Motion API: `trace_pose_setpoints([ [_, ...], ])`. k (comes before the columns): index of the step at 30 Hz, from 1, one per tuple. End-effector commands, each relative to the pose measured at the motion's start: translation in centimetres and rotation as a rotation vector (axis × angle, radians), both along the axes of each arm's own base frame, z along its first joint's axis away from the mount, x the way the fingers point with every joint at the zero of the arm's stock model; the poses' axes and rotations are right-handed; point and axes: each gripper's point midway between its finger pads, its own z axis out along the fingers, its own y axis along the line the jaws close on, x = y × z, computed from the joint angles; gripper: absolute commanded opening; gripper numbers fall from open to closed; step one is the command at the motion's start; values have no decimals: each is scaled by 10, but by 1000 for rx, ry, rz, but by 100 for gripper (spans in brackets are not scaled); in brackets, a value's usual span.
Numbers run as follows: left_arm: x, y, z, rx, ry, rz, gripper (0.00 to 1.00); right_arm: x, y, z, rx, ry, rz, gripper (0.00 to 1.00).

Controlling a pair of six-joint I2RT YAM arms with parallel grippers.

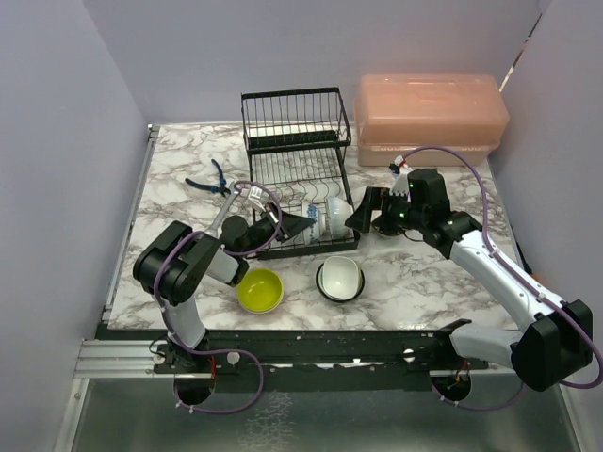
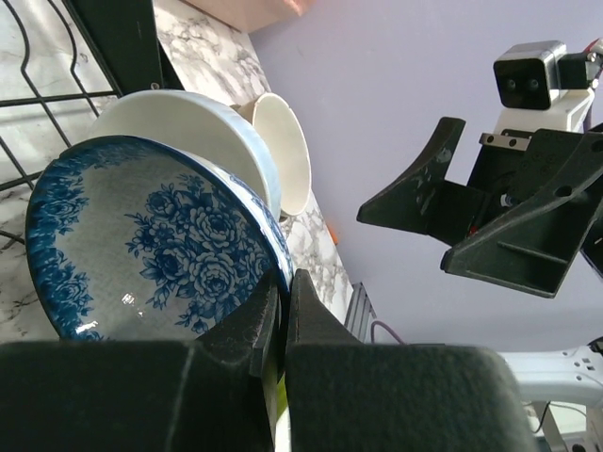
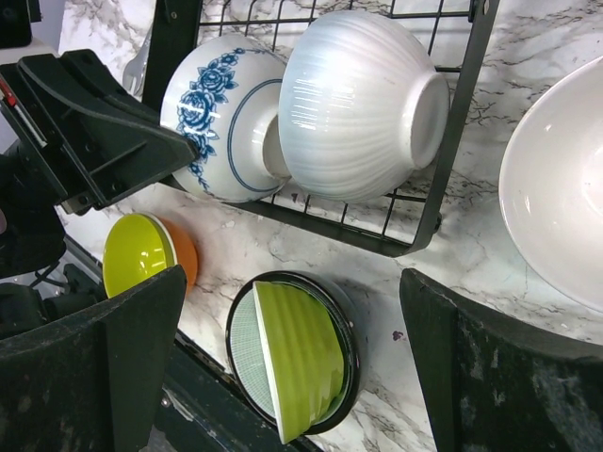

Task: Load the bowls into the dish rack
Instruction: Place the bowl in the dish rack.

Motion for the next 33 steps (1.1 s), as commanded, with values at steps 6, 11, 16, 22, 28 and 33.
trace_pose_setpoints([
  [6, 11, 15, -5, 24, -18, 96, 0, 3, -5, 7, -16, -20, -17, 100],
  [11, 17, 17, -14, 46, -8, 107, 0, 3, -5, 6, -14, -20, -15, 100],
  [16, 24, 12, -24, 41, 32, 95, 0, 3, -4, 7, -13, -20, -14, 100],
  [22, 30, 17, -34, 49, 74, 133, 0, 6, -3, 9, -14, -19, -13, 100],
  [28, 33, 28, -53, 118, 136, 186, 0, 7, -3, 11, -14, -25, -14, 100],
  [33, 34, 35, -59, 181, 148, 225, 6, 6, -4, 9, -17, -26, -18, 100],
])
